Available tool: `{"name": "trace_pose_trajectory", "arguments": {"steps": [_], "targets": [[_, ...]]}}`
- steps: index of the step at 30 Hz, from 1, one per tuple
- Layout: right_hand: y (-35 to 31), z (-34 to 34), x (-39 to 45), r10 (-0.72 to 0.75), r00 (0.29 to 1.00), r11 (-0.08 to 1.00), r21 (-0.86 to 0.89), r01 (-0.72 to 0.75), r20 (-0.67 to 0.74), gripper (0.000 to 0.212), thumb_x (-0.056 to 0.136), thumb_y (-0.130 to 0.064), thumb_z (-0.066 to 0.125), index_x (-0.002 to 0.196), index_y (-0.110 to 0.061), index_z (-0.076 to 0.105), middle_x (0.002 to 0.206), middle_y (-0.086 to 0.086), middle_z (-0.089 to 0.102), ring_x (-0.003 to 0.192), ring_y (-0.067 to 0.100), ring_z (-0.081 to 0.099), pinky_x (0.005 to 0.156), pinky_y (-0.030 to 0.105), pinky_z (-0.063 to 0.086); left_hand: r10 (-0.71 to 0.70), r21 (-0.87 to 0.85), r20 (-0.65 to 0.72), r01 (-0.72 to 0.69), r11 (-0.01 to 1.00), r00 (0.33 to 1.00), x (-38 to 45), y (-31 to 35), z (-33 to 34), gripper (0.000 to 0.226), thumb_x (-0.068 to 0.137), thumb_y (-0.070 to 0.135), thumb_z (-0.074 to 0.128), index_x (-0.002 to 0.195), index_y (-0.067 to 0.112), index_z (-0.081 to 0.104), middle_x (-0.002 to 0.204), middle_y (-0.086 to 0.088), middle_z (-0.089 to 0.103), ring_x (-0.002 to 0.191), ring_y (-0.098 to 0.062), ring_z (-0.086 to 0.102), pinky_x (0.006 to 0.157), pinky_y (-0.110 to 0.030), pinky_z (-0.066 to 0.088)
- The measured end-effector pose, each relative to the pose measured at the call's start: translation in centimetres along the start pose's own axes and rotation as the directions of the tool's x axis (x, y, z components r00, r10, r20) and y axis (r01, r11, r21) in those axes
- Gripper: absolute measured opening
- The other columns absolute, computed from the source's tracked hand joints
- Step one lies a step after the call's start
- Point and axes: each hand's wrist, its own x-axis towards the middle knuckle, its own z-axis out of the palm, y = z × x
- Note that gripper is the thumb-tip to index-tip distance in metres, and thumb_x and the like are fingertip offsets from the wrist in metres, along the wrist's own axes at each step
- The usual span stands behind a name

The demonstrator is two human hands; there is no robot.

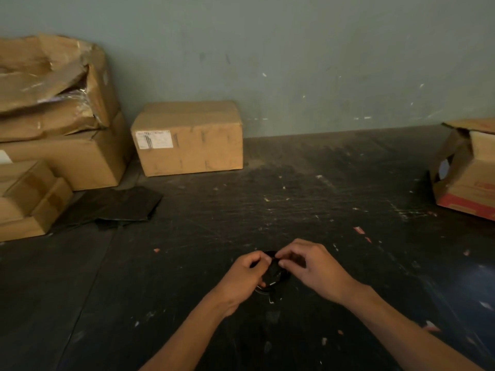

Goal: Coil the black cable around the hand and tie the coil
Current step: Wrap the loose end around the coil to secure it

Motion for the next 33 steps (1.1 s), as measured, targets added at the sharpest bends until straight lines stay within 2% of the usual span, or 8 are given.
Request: {"name": "trace_pose_trajectory", "arguments": {"steps": [5, 10, 13, 18, 22, 28, 31, 33], "targets": [[-0.4, 0.2, 0.2, 0.034, 0.999, 0.997, 0.064, -0.032, -0.024, 0.025, 0.089, -0.019, 0.069, 0.106, -0.037, 0.067, 0.099, -0.019, 0.064, 0.096, -0.009, 0.059, 0.082, 0.015, 0.050, 0.040, 0.015, -0.045, -0.040, 0.999, 0.998, 0.0, 0.1, 0.1, 0.033, 0.101, 0.022, 0.047, 0.081, 0.033, 0.071, 0.077, 0.015, 0.069, 0.066, 0.005, 0.061, 0.069, -0.021, 0.049], [-0.7, 0.1, 0.0, 0.004, 0.997, 0.998, 0.056, 0.000, -0.081, 0.026, 0.088, -0.016, 0.069, 0.110, -0.030, 0.069, 0.100, -0.019, 0.063, 0.099, -0.008, 0.060, 0.085, 0.013, 0.051, 0.014, -0.056, -0.014, -0.015, 0.998, 1.000, 0.3, 0.3, 0.0, 0.026, 0.100, 0.027, 0.048, 0.098, 0.022, 0.073, 0.107, -0.005, 0.071, 0.095, -0.018, 0.067, 0.082, -0.032, 0.053], [-1.0, 0.3, 0.2, 0.007, 0.995, 0.999, 0.048, -0.002, -0.101, 0.025, 0.088, -0.015, 0.069, 0.110, -0.028, 0.070, 0.100, -0.019, 0.062, 0.099, -0.007, 0.060, 0.085, 0.011, 0.050, 0.042, -0.060, -0.024, -0.044, 0.997, 0.999, 0.4, 0.3, 0.0, 0.025, 0.100, 0.025, 0.049, 0.093, 0.022, 0.073, 0.103, -0.006, 0.071, 0.083, -0.010, 0.066, 0.078, -0.029, 0.053], [-1.5, 0.5, 0.7, 0.117, 0.988, 0.990, 0.094, -0.108, -0.097, 0.019, 0.088, -0.017, 0.069, 0.100, -0.031, 0.068, 0.097, -0.015, 0.064, 0.091, -0.004, 0.062, 0.079, 0.015, 0.050, 0.138, 0.089, -0.091, -0.130, 0.988, 0.986, 0.3, 0.4, 0.1, 0.022, 0.100, 0.024, 0.050, 0.093, 0.023, 0.071, 0.098, -0.002, 0.070, 0.086, -0.009, 0.068, 0.077, -0.026, 0.055], [-2.1, 0.4, 1.0, 0.164, 0.986, 0.986, 0.040, -0.164, 0.006, 0.015, 0.091, -0.019, 0.064, 0.092, -0.034, 0.062, 0.098, -0.015, 0.058, 0.091, -0.001, 0.057, 0.078, 0.016, 0.043, 0.190, 0.244, -0.104, -0.160, 0.956, 0.976, 0.3, 0.1, 0.2, 0.018, 0.100, 0.024, 0.051, 0.093, 0.023, 0.068, 0.086, 0.000, 0.067, 0.070, 0.000, 0.062, 0.064, -0.017, 0.051], [-3.7, 2.0, 0.2, 0.045, 0.999, 0.956, -0.290, -0.049, -0.021, 0.018, 0.092, -0.016, 0.058, 0.107, -0.027, 0.058, 0.105, -0.012, 0.049, 0.098, 0.002, 0.050, 0.087, 0.023, 0.046, 0.108, 0.123, -0.343, -0.069, 0.990, 0.933, 1.8, -0.8, 0.3, 0.016, 0.100, 0.022, 0.051, 0.092, 0.018, 0.065, 0.091, -0.003, 0.068, 0.076, -0.007, 0.065, 0.064, -0.019, 0.052], [-3.9, 2.6, 0.0, 0.040, 0.998, 0.969, -0.244, -0.026, 0.053, 0.017, 0.094, -0.019, 0.058, 0.105, -0.032, 0.056, 0.104, -0.017, 0.047, 0.095, 0.000, 0.051, 0.082, 0.020, 0.045, 0.074, 0.052, -0.427, -0.057, 0.997, 0.901, 2.1, -0.9, -0.3, 0.016, 0.099, 0.024, 0.051, 0.093, 0.018, 0.065, 0.095, -0.002, 0.068, 0.084, -0.010, 0.067, 0.067, -0.022, 0.053], [-3.8, 2.8, 0.1, 0.095, 0.991, 0.993, -0.074, -0.088, 0.096, 0.016, 0.095, -0.019, 0.057, 0.097, -0.035, 0.056, 0.101, -0.016, 0.054, 0.089, -0.003, 0.056, 0.074, 0.016, 0.043, 0.101, 0.044, -0.443, -0.091, 0.995, 0.891, 2.0, -0.8, -0.3, 0.017, 0.099, 0.025, 0.052, 0.091, 0.020, 0.066, 0.097, 0.002, 0.069, 0.086, -0.006, 0.067, 0.067, -0.019, 0.051]]}}
